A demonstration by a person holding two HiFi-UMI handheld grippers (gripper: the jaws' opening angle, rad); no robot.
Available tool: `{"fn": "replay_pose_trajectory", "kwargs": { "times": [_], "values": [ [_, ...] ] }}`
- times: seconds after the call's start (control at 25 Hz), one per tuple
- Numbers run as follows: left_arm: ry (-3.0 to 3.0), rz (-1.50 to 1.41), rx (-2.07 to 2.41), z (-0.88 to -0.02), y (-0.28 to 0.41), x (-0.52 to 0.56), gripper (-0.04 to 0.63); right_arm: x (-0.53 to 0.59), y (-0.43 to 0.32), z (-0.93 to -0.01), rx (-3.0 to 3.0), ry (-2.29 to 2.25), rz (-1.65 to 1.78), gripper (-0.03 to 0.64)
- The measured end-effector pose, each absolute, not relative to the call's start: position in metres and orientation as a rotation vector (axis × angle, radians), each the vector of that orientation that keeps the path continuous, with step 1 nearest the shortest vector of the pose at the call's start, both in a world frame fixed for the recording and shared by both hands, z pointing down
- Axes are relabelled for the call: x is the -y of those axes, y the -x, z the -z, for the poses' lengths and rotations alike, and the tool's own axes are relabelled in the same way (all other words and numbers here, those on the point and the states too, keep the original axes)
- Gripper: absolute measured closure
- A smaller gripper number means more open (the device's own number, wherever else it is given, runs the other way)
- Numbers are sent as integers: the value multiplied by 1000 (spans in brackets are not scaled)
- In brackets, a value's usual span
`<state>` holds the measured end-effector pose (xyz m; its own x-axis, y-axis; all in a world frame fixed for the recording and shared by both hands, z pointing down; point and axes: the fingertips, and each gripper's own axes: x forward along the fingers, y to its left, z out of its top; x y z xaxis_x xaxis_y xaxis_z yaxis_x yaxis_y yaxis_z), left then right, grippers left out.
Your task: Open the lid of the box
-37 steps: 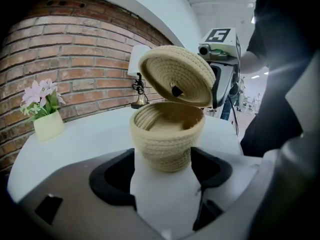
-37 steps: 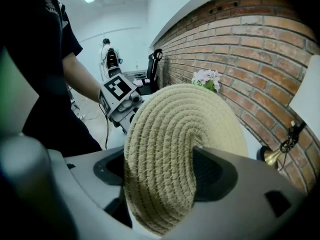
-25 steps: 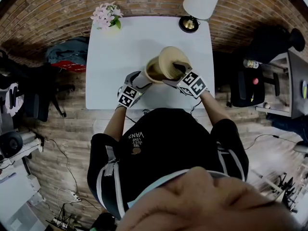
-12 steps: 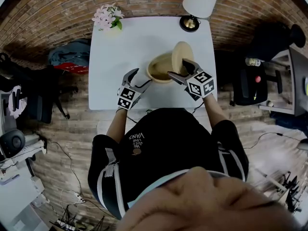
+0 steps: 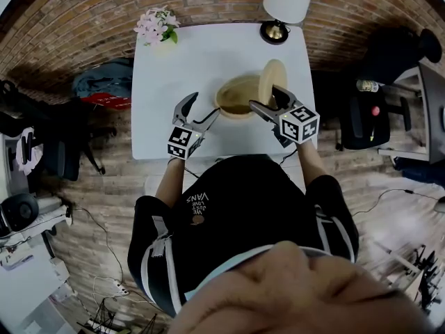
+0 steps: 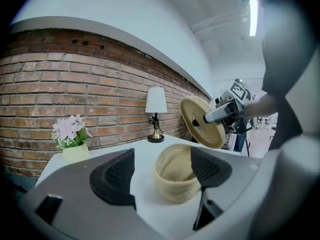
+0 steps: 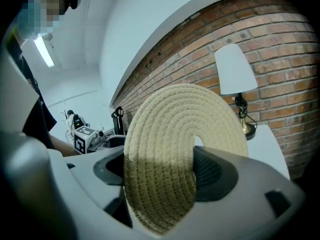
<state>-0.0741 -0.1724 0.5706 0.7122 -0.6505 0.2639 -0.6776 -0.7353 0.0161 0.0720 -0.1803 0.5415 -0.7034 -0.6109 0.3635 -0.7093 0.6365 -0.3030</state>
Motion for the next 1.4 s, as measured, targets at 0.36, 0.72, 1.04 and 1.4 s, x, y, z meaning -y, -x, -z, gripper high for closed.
{"fn": "replay_pose_trajectory", "kwargs": {
  "times": [0.36, 0.72, 1.04, 1.4],
  "values": [
    [-2821, -269, 1117, -546, 80, 169, 236, 166, -82, -528, 2673, -1176, -669, 255],
    [-2816, -136, 1147, -523, 89, 160, 265, 150, -94, -519, 2695, -1280, -698, 255],
    [-2820, -42, 1191, -505, 100, 148, 449, 133, -99, -517, 2707, -1350, -731, 255],
    [-2811, 0, 1207, -498, 101, 136, 564, 121, -102, -521, 2697, -1410, -760, 255]
  ]
}}
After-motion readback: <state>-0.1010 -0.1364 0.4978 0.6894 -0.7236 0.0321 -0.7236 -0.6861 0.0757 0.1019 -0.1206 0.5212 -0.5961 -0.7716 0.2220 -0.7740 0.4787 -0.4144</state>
